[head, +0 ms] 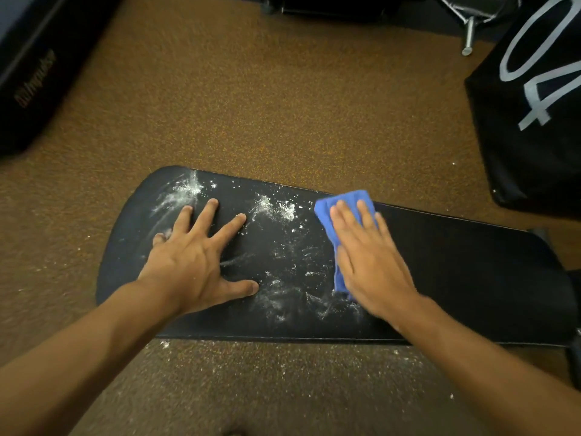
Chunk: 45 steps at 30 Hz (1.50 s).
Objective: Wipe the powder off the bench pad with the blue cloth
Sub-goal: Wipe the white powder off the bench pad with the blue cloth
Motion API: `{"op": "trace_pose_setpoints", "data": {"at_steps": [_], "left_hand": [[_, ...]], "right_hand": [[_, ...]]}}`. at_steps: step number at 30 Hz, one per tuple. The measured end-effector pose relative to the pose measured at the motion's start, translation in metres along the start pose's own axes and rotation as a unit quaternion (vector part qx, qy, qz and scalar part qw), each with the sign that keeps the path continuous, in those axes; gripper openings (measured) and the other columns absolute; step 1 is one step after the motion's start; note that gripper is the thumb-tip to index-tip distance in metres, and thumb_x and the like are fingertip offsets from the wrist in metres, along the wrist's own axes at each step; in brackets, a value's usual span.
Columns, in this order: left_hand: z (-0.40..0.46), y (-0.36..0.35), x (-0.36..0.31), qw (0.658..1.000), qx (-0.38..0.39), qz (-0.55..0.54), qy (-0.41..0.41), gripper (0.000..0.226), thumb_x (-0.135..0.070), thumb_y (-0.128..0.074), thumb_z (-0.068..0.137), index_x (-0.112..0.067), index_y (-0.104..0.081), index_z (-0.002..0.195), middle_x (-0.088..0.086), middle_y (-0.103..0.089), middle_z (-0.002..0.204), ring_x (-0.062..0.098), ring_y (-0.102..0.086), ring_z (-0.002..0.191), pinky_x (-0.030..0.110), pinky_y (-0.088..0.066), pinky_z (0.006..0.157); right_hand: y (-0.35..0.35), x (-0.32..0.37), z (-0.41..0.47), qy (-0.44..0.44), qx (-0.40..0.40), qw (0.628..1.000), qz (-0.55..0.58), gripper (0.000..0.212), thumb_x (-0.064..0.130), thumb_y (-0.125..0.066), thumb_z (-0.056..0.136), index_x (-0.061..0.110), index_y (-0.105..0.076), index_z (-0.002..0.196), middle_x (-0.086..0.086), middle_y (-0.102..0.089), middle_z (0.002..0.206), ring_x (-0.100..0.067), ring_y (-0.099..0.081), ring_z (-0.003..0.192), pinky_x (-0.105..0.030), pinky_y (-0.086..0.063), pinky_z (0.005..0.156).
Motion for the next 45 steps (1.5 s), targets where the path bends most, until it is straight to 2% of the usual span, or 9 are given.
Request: {"op": "trace_pose_setpoints", "data": {"at_steps": [3, 9, 15, 20, 27, 33, 37, 40, 45], "left_hand": [[-0.002, 0.001, 0.0, 1.0, 0.001, -0.007, -0.003, 0.12, -0.102, -0.034, 0.059, -0.05, 0.017, 0.153, -0.003, 0.02, 0.167, 0.034, 0.008, 0.154, 0.062, -0.03, 0.116], [-0.003, -0.002, 0.0, 1.0, -0.003, -0.006, -0.002, 0.12, -0.103, -0.032, 0.057, -0.05, 0.014, 0.154, -0.003, 0.017, 0.167, 0.033, 0.006, 0.154, 0.062, -0.03, 0.115], [-0.003, 0.0, 0.001, 1.0, 0.002, -0.009, -0.001, 0.12, -0.103, -0.033, 0.057, -0.05, 0.016, 0.154, -0.003, 0.018, 0.167, 0.034, 0.007, 0.154, 0.063, -0.03, 0.116], [-0.002, 0.0, 0.0, 1.0, 0.003, -0.008, -0.001, 0.119, -0.102, -0.036, 0.059, -0.05, 0.013, 0.155, -0.002, 0.017, 0.167, 0.035, 0.006, 0.154, 0.064, -0.031, 0.115], [-0.002, 0.0, 0.001, 1.0, 0.003, -0.014, -0.005, 0.12, -0.102, -0.036, 0.06, -0.049, 0.013, 0.155, 0.0, 0.018, 0.168, 0.036, 0.007, 0.154, 0.065, -0.03, 0.114], [-0.002, 0.001, 0.0, 1.0, 0.011, -0.006, -0.009, 0.118, -0.1, -0.037, 0.063, -0.048, 0.014, 0.155, 0.0, 0.018, 0.167, 0.037, 0.007, 0.153, 0.065, -0.03, 0.114], [-0.002, -0.001, 0.001, 1.0, 0.004, -0.011, -0.011, 0.119, -0.101, -0.037, 0.06, -0.049, 0.014, 0.154, -0.001, 0.017, 0.167, 0.037, 0.006, 0.154, 0.066, -0.03, 0.113], [-0.001, -0.001, 0.002, 1.0, 0.002, -0.019, -0.007, 0.12, -0.102, -0.038, 0.058, -0.05, 0.013, 0.154, -0.002, 0.016, 0.167, 0.036, 0.006, 0.154, 0.066, -0.03, 0.113], [-0.002, 0.001, -0.001, 1.0, 0.016, -0.013, 0.003, 0.12, -0.102, -0.038, 0.058, -0.051, 0.014, 0.154, -0.004, 0.019, 0.167, 0.034, 0.008, 0.154, 0.065, -0.029, 0.114]], "right_hand": [[0.003, -0.015, -0.039, 0.042, 0.028, 0.999, 0.019, 0.061, 0.033, -0.02, 0.103, 0.02, -0.013, 0.162, 0.005, -0.007, 0.169, -0.016, 0.006, 0.156, -0.044, -0.004, 0.126], [0.0, -0.014, 0.029, -0.125, -0.035, 0.992, 0.012, 0.07, 0.036, -0.009, 0.094, 0.013, -0.019, 0.16, -0.004, -0.021, 0.167, -0.033, -0.01, 0.155, -0.053, -0.013, 0.124], [0.0, -0.015, -0.031, 0.049, 0.021, 0.999, 0.002, 0.062, 0.032, -0.021, 0.101, 0.018, -0.018, 0.161, 0.002, -0.014, 0.169, -0.021, 0.0, 0.156, -0.047, -0.01, 0.126], [0.002, -0.019, 0.032, -0.127, -0.031, 0.991, 0.014, 0.073, 0.037, -0.009, 0.092, 0.011, -0.022, 0.159, -0.007, -0.024, 0.166, -0.036, -0.013, 0.154, -0.055, -0.015, 0.123], [-0.001, 0.016, -0.038, 0.06, 0.029, 0.998, 0.001, 0.061, 0.03, -0.024, 0.103, 0.018, -0.014, 0.162, 0.002, -0.009, 0.17, -0.02, 0.004, 0.156, -0.045, -0.006, 0.126], [0.005, -0.003, 0.037, -0.132, -0.02, 0.991, 0.024, 0.077, 0.04, -0.004, 0.089, 0.013, -0.02, 0.16, -0.005, -0.022, 0.167, -0.034, -0.011, 0.154, -0.053, -0.011, 0.124], [0.0, 0.045, 0.016, -0.009, -0.007, 1.0, 0.012, 0.067, 0.035, -0.014, 0.097, 0.013, -0.019, 0.16, -0.002, -0.019, 0.168, -0.029, -0.008, 0.156, -0.051, -0.012, 0.125], [-0.001, 0.027, -0.026, 0.056, 0.019, 0.998, 0.007, 0.062, 0.032, -0.021, 0.101, 0.017, -0.018, 0.161, 0.002, -0.014, 0.169, -0.023, -0.002, 0.156, -0.047, -0.01, 0.126], [0.002, -0.012, 0.033, -0.083, -0.016, 0.996, 0.009, 0.071, 0.037, -0.011, 0.094, 0.013, -0.022, 0.159, -0.004, -0.022, 0.167, -0.032, -0.012, 0.155, -0.052, -0.012, 0.124]]}}
Point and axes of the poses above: each hand's wrist, its own z-axis towards the middle knuckle, its own y-axis out of the back of the hand, x = y × z, the point moved 5 cm from there along z, towards the middle knuckle
